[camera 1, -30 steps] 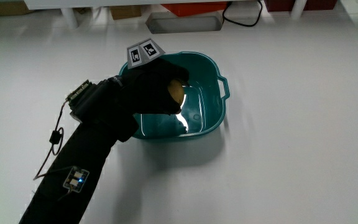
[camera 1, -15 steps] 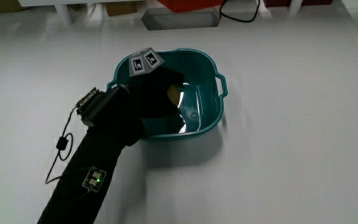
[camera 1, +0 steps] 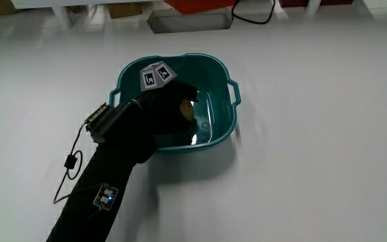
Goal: Place pear into plate
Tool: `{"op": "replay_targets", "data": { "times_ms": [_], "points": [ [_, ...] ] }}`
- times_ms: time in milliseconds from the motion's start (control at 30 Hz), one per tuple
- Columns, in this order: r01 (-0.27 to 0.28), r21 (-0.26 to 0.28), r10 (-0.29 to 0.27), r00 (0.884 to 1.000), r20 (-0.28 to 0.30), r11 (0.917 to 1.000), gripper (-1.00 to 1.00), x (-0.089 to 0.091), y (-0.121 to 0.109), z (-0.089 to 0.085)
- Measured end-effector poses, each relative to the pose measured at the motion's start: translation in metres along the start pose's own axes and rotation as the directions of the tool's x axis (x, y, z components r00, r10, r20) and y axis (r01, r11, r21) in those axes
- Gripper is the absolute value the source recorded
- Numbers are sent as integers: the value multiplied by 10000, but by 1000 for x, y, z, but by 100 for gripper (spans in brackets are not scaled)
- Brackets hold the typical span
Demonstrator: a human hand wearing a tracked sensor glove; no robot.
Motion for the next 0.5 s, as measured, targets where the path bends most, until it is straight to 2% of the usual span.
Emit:
{"op": "replay_targets", "data": {
  "times_ms": [100,133,233,333,500],
  "points": [
    [-79,-29,78,9998,-168,10000,0,-3,-1,-1],
    [-68,-62,68,10000,24,10000,0,-5,0,-2],
    [-135,-108,136,9999,102,9999,0,-6,-1,0],
    [-168,-124,167,9998,-68,9998,0,-6,-2,-1],
    [-146,-233,145,9999,-23,9996,-5,-7,1,-1]
  ]
}}
